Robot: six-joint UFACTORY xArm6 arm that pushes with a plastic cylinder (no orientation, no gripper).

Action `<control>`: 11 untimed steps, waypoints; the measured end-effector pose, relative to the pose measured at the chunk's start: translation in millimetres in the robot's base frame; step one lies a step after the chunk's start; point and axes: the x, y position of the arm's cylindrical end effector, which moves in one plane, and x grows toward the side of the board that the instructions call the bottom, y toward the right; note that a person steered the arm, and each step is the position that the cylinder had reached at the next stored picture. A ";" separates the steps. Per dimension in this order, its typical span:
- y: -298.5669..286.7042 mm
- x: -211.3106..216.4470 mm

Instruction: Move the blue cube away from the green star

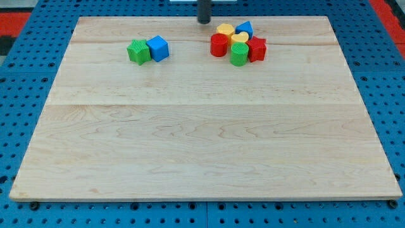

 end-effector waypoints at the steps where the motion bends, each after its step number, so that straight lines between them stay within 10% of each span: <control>1: 3.4 35.1; 4: -92.3 129.9; 11: -43.8 11.2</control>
